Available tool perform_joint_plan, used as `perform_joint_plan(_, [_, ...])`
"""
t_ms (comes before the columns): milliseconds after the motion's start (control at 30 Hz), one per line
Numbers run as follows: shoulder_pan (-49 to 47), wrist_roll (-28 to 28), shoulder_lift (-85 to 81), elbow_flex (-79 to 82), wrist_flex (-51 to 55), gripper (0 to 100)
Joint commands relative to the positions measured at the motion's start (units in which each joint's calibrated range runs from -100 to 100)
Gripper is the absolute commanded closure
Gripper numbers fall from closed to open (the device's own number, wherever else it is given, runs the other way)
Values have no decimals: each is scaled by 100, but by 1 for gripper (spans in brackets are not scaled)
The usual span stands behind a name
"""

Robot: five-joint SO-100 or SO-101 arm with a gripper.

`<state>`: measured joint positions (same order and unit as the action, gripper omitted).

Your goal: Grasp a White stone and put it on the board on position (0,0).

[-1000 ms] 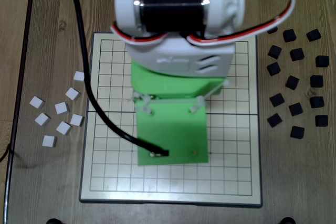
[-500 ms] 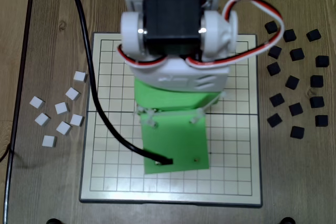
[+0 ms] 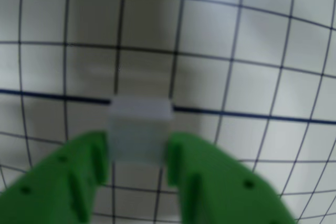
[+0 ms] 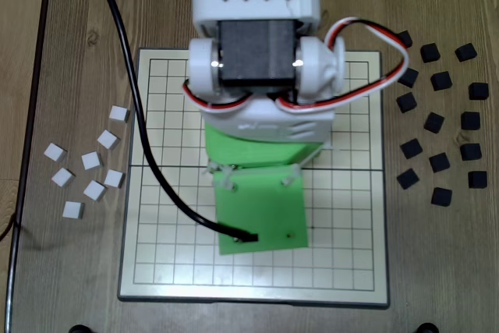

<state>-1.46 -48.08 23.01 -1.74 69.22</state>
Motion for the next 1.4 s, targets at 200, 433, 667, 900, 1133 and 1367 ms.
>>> perform_joint_plan(200, [105, 49, -279, 242, -320, 94])
perform_joint_plan(433, [168, 93, -271, 281, -353, 94])
perform_joint_plan(667, [168, 88, -262, 300, -353, 94])
perform_joint_plan(900, [150, 73, -271, 358, -419, 94])
perform_joint_plan(1133, [141, 63, -288, 426, -469, 94])
perform_joint_plan(1367, [150, 68, -254, 435, -518, 94])
